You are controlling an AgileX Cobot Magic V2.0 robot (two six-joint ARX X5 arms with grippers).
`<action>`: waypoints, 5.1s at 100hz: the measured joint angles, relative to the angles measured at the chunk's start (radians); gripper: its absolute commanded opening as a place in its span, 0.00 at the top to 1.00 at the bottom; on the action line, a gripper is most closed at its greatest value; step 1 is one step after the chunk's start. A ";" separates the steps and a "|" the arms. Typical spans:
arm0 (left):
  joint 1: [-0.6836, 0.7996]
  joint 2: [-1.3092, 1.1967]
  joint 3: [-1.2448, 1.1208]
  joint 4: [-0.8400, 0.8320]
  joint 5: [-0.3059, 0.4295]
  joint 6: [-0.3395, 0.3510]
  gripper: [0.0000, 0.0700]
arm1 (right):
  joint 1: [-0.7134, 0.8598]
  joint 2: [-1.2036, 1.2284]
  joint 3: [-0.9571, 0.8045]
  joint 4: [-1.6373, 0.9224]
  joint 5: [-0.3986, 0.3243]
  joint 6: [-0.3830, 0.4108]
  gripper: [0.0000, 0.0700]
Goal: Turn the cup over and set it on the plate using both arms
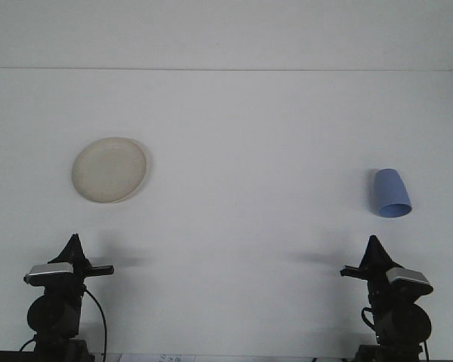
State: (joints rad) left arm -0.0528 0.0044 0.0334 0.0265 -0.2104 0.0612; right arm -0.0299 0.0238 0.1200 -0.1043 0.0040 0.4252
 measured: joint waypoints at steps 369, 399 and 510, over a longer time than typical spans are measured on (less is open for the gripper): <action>0.000 0.000 0.000 0.000 0.000 0.000 0.98 | 0.952 1.594 1.219 -1.007 -0.133 -0.323 0.99; 0.000 0.000 0.000 0.000 0.000 0.000 0.98 | 0.960 1.600 1.220 -0.986 -0.134 -0.323 0.29; 0.000 0.000 0.000 0.018 0.000 -0.105 0.98 | 0.922 0.195 0.539 -0.414 0.277 -0.337 0.30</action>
State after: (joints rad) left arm -0.0528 0.0044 0.0334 0.0441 -0.2104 -0.0437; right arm 0.8921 0.2188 0.6590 -0.5179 0.2806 0.0883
